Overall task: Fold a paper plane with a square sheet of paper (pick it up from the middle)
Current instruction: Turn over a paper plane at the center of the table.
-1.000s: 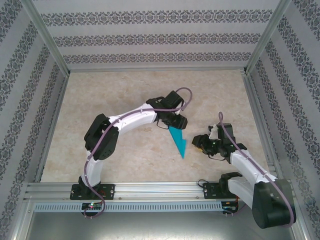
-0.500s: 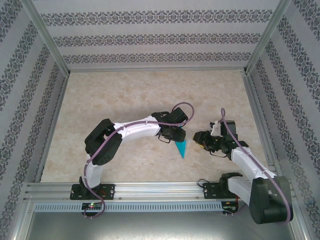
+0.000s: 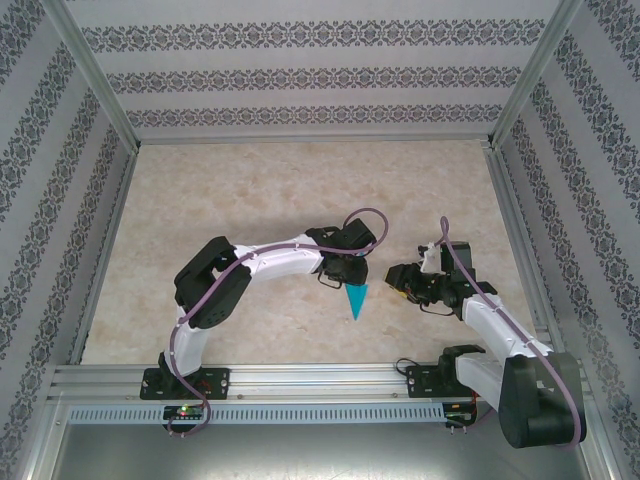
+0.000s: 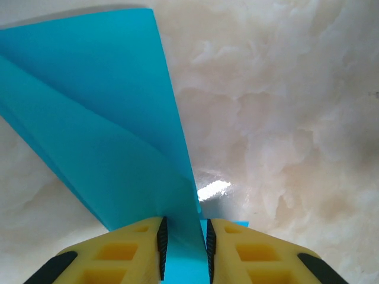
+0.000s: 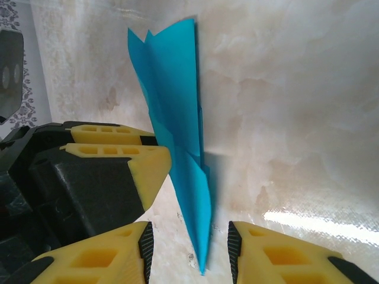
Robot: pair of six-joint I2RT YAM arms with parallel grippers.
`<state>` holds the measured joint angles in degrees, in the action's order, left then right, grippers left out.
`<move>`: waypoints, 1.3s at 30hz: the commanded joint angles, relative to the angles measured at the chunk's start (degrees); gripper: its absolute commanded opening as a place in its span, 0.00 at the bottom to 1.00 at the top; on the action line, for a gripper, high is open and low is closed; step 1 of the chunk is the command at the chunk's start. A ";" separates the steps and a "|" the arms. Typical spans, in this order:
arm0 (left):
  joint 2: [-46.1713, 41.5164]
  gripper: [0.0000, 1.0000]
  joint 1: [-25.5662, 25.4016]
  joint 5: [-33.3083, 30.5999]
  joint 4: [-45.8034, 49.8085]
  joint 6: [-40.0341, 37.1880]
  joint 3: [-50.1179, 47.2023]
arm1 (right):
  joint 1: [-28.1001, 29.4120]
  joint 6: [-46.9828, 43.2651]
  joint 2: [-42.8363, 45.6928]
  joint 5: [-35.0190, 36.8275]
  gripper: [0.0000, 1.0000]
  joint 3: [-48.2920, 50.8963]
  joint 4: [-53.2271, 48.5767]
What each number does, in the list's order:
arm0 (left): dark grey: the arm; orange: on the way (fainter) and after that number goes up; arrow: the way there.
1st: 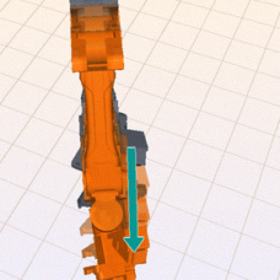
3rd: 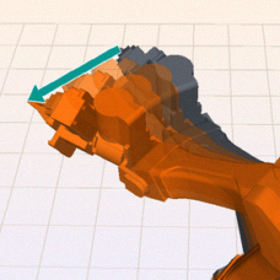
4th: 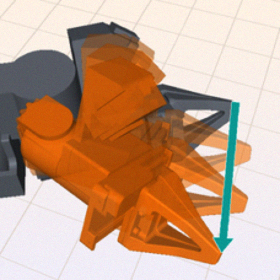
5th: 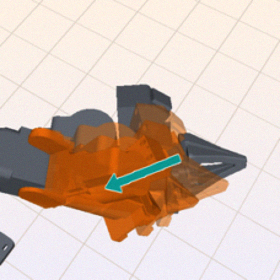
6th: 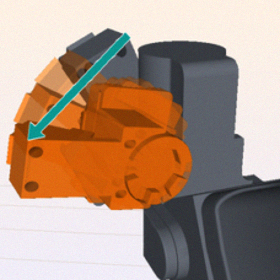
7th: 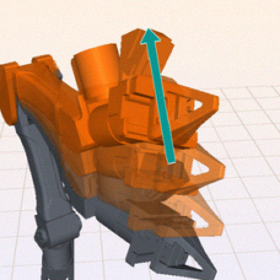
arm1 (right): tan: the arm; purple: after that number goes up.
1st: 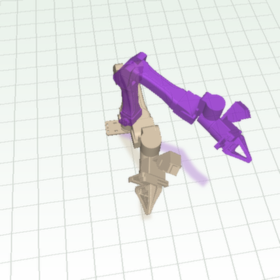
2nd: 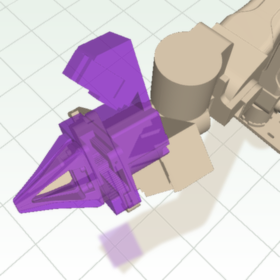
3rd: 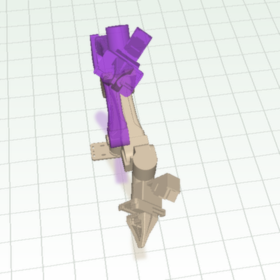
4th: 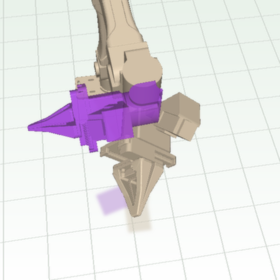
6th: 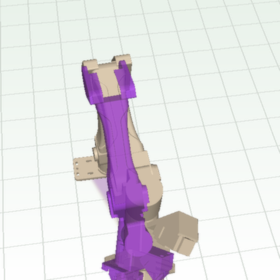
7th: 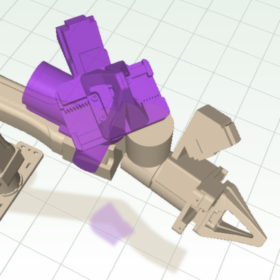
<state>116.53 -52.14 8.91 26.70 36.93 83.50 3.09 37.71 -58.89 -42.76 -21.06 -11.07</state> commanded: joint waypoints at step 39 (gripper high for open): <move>-5.79 0.23 -2.27 -12.01 10.18 -4.98 -5.79 | 9.72 3.36 -3.76 2.65 0.43 -0.94 5.64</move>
<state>110.00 -53.95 -0.47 33.39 33.87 78.32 11.86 39.68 -62.22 -41.25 -21.08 -7.77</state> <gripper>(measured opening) 0.237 0.428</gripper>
